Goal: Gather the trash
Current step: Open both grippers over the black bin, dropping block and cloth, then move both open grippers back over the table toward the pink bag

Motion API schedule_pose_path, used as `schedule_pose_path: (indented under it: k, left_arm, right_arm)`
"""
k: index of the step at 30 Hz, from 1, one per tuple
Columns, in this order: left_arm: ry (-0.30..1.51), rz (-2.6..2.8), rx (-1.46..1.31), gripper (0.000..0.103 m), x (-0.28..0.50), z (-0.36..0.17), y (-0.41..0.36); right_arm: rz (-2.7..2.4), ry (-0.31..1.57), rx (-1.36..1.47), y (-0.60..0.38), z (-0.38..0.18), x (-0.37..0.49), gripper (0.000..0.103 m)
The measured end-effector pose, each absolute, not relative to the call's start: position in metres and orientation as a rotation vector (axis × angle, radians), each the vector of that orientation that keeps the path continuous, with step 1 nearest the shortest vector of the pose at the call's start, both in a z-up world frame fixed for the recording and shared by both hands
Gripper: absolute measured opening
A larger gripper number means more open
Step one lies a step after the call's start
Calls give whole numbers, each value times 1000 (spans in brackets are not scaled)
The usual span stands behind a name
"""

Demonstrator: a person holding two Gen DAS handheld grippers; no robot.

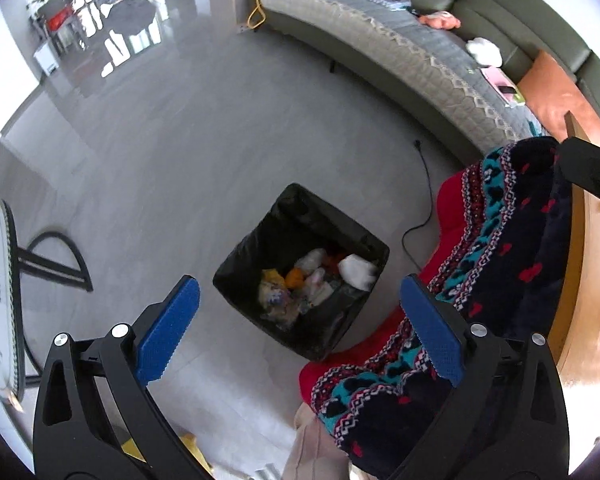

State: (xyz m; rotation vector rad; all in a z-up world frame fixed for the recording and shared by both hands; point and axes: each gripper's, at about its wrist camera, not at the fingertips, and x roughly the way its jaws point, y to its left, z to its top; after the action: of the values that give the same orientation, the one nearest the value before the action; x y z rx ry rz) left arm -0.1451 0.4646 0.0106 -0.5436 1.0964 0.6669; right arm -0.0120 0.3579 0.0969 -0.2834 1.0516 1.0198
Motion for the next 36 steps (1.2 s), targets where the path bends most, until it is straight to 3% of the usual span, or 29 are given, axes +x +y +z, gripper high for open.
schedule_pose_path:
  k: [18, 36]
  left_arm:
    - [1065, 554, -443, 97, -120, 35, 419]
    - [1019, 260, -253, 97, -31, 76, 272]
  right_arm:
    - [924, 1021, -182, 293, 116, 5, 63]
    - [622, 941, 0, 103, 142, 57, 63]
